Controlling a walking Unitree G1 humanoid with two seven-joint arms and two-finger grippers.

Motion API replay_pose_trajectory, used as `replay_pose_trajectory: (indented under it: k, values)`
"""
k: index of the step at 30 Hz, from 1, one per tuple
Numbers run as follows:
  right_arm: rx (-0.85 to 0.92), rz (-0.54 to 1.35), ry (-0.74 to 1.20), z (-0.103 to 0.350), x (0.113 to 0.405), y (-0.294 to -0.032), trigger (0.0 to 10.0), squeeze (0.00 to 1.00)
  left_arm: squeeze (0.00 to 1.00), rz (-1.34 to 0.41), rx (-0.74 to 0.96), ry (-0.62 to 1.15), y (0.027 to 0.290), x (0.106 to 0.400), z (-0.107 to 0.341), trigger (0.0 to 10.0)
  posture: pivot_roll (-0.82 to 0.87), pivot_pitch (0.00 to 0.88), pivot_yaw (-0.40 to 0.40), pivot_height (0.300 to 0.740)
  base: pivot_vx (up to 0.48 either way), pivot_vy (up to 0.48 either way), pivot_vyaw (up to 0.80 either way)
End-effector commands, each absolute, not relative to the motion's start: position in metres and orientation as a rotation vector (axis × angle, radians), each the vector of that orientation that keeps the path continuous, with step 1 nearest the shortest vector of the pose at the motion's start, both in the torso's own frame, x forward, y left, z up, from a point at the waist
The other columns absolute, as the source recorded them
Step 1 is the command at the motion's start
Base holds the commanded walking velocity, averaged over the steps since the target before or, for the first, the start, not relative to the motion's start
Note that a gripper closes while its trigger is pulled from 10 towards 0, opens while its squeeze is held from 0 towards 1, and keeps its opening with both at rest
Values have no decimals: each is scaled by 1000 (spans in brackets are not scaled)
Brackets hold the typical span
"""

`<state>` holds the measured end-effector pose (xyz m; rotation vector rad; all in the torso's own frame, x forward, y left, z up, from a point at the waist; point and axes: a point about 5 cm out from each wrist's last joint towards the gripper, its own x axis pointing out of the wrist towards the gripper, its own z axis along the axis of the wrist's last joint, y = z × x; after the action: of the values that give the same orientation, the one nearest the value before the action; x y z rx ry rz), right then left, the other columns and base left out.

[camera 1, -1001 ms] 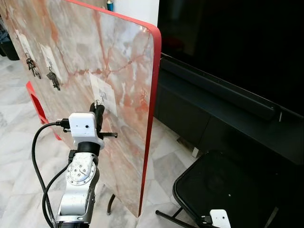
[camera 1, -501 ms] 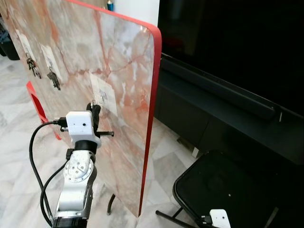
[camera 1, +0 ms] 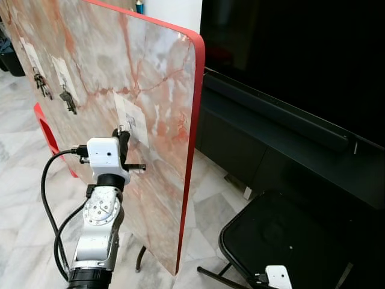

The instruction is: Hang keys on a hook

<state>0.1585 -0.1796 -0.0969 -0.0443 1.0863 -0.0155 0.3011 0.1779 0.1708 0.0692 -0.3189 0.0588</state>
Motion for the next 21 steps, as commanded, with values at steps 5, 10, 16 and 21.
replay_pose_trajectory:
  k: [5, 10, 16, 21]
  values:
    - [-52, -26, 1092, -97, 158, -183, 10000, 0, 0, 30, 71, -333, 174, 305, 174, 10000, 56, 0, -85, 740, 0, 0, 0]
    - [-51, -27, 1091, -97, 158, -183, 10000, 0, 0, 19, 73, -318, 173, 306, 171, 10000, 52, 0, -83, 740, 0, 0, 0]
    - [-51, -26, 1092, -97, 158, -183, 10000, 0, 0, 7, 88, -251, 172, 305, 159, 10000, 52, 0, -83, 740, 0, 0, 0]
    - [-52, -26, 1093, -97, 158, -183, 10000, 0, 0, 6, 93, -236, 173, 302, 155, 10000, 52, 0, -83, 740, 0, 0, 0]
